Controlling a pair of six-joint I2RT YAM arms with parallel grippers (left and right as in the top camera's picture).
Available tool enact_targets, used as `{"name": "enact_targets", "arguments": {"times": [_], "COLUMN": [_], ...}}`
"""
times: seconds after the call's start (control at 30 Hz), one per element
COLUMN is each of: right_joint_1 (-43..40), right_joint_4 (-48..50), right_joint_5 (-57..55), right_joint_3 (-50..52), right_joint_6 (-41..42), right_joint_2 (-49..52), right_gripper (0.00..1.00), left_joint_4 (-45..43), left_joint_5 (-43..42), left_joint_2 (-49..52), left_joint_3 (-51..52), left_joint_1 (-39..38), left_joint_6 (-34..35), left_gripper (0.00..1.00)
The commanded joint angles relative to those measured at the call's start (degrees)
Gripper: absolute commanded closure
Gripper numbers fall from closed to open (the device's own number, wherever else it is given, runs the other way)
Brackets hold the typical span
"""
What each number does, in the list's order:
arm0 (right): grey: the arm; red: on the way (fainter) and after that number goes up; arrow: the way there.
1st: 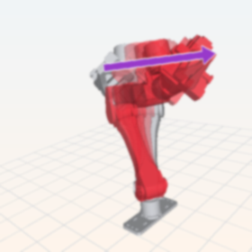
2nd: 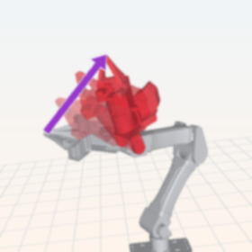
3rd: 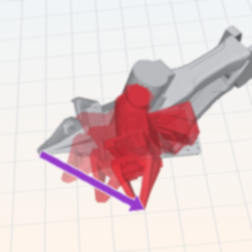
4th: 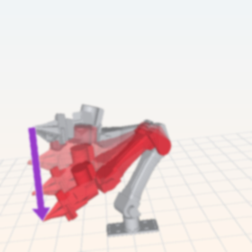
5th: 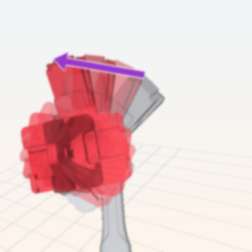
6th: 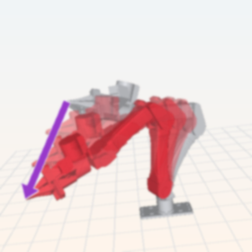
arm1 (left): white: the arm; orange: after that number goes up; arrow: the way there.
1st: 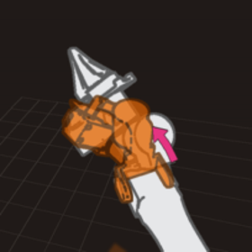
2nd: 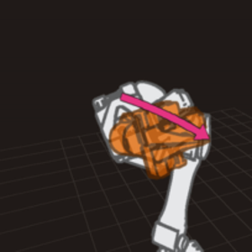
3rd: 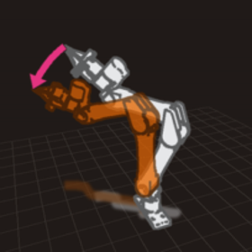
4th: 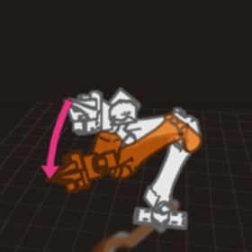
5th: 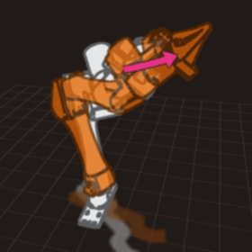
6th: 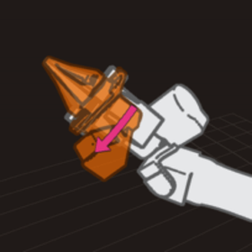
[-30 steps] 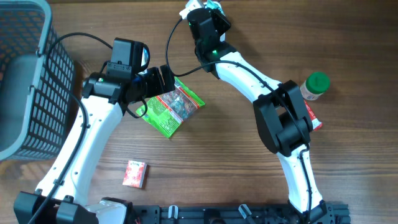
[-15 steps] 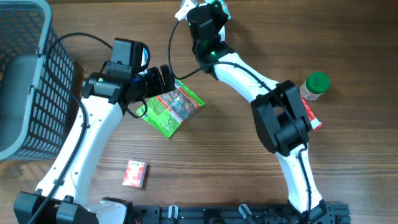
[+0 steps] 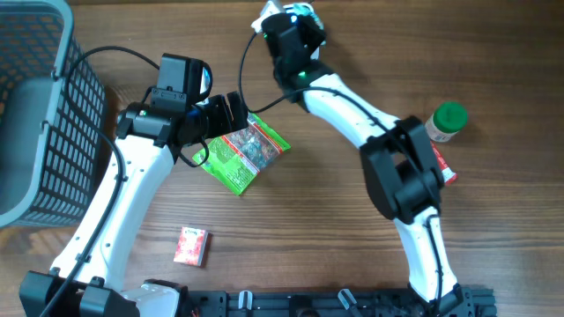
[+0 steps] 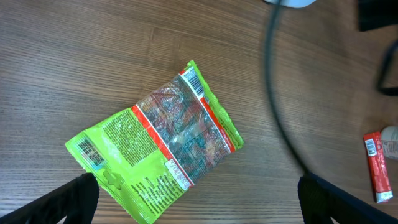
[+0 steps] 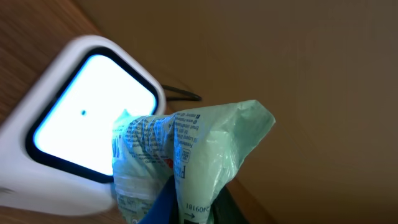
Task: Scan the item barcode
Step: 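Swing the mint-green packet up in front of the scanner window, then lower the mint-green packet and set it down at the right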
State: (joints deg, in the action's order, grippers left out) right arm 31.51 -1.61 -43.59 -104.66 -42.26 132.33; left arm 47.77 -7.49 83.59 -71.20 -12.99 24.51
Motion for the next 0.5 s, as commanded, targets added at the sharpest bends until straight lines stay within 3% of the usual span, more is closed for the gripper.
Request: {"name": "enact_targets", "arguments": {"times": [0.0,0.17,0.3,0.4,0.47], "right_joint_1": [-2.6,-6.1,-7.8,-9.0,-10.2], "right_joint_4": [-4.1,-14.6,-24.0,-36.6,-46.8], "right_joint_5": [-1.3,0.2,0.2,1.3,7.7], "right_joint_3": [-0.7,-0.7,-0.7,-0.7,-0.7], "right_joint_6": [4.2,11.5,22.0,37.6,44.7], "right_joint_2": [-9.0,-14.1,-18.9,-22.9,-24.9], "right_gripper": [0.96,0.96,0.96,0.96,0.96], "left_joint_4": [-0.1,-0.1,-0.1,-0.1,-0.1], "left_joint_5": [0.1,0.1,0.1,0.1,0.1], "left_joint_2": [-0.1,-0.1,-0.1,-0.1,-0.1], "left_joint_3": [-0.1,-0.1,-0.1,-0.1,-0.1], "left_joint_1": [0.4,0.4,0.4,0.4,0.4], "left_joint_6": [-0.1,-0.1,-0.1,-0.1,-0.1], "left_gripper": [0.0,0.0,0.0,0.0,0.0]}}
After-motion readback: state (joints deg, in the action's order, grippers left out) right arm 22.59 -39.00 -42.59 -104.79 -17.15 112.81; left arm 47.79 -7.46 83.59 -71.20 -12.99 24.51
